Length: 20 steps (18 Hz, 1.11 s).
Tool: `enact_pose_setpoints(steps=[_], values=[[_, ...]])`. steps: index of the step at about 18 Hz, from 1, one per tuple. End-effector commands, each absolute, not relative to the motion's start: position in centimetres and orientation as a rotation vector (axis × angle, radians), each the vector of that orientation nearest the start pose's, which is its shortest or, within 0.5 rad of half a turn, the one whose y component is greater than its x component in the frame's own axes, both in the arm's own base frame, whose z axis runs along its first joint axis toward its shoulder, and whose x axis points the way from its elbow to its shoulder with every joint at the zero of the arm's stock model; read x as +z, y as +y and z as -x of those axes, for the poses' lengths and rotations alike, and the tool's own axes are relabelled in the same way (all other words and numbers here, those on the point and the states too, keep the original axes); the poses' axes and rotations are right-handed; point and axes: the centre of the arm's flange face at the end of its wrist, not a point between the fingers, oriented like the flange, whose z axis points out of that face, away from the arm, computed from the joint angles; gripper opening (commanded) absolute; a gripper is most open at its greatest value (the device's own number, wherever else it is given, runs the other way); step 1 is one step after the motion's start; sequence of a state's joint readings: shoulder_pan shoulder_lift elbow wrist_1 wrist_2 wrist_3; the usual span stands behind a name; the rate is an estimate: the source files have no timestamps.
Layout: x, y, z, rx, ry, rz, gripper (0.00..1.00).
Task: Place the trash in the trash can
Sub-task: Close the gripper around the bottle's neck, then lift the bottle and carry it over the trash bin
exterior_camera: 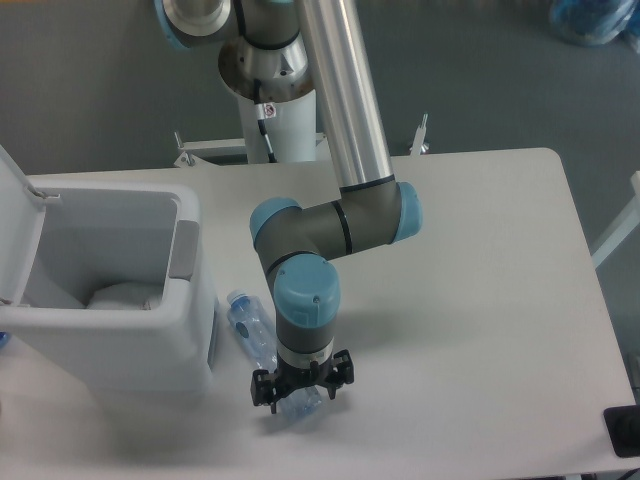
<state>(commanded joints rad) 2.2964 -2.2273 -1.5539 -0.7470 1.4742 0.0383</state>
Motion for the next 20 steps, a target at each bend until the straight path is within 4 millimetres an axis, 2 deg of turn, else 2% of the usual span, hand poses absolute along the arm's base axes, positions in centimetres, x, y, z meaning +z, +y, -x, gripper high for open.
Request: enact_pose_setpoints(steps=[1, 3, 5, 9, 12, 15, 17, 20], values=[[18.6, 61.1, 35.1, -0.03, -0.977, 2.769, 0.97], [18.8, 61.1, 35.1, -0.029, -0.977, 2.764, 0.81], [18.8, 61.1, 35.1, -0.029, -0.977, 2.764, 0.71], [19.1, 61.1, 35.1, -0.031, -0.973, 2.76, 0.61], [19.5, 61.2, 35.2, -0.03, -0.969, 2.753, 0.61], [21.8, 61.1, 35.5, -0.014, -0.961, 2.72, 0.61], [24.7, 60.3, 36.6, 0.011, -0.972, 2.671, 0.61], [31.7, 58.1, 37.8, 0.076, -0.978, 2.568, 0.61]])
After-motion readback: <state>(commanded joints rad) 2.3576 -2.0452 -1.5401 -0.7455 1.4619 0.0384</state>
